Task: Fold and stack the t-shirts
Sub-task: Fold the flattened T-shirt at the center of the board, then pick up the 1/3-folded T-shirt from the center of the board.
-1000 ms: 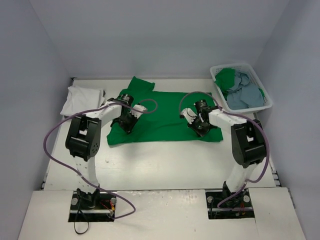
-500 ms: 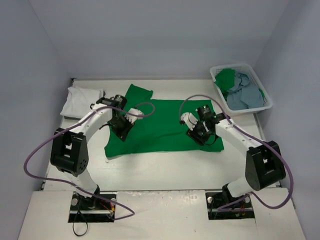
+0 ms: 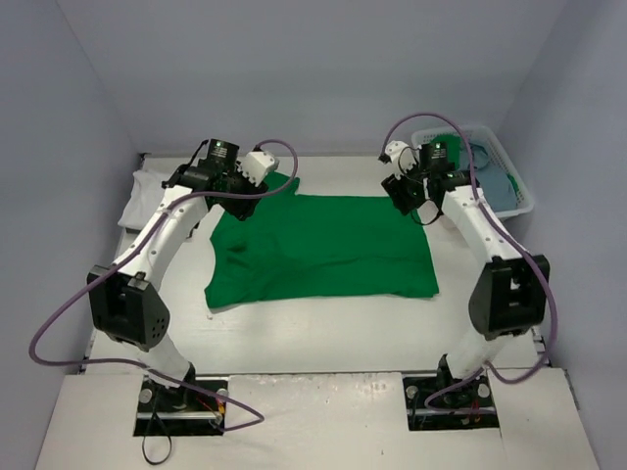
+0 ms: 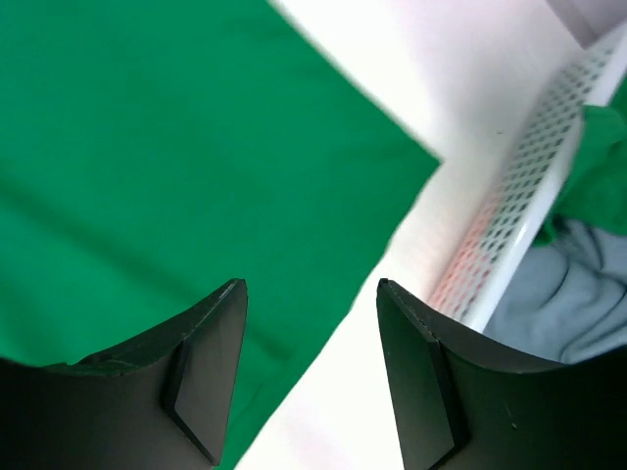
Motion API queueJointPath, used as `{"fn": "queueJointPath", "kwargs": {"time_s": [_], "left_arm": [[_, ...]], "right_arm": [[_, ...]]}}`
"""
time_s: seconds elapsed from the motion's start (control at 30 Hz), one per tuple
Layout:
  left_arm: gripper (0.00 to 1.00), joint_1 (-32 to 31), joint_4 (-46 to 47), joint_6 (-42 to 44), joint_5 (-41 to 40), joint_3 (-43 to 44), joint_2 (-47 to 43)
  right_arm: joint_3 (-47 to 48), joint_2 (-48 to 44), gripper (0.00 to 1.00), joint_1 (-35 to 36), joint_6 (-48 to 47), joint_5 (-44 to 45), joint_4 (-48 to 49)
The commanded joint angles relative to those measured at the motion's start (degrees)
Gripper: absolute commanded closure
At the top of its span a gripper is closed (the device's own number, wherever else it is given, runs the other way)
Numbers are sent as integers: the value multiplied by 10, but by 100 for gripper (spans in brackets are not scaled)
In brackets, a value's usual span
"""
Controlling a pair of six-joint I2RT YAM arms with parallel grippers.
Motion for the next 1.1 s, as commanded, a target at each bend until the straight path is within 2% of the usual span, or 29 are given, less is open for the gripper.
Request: {"fn": "queueJointPath", "kwargs": {"time_s": [0.0,0.17,0.4,0.63,1.07], "left_arm": [[59,18,62,-13,-53,67,55],[59,44,55,-20,-62,182,133],[58,66,40,-23,-60,263,220],[58,69,29,-25,-60,293,262],[58,72,27,-26,-54,300,293]], "right_arm": [[72,78,48,-26,23,6,29],[180,191,46,-47,22,15,30],[271,299,44,-88,19,-7,23],[321,355,43,-99,8,-27,3],[324,423,42,-139,-6,-70,-10]]}}
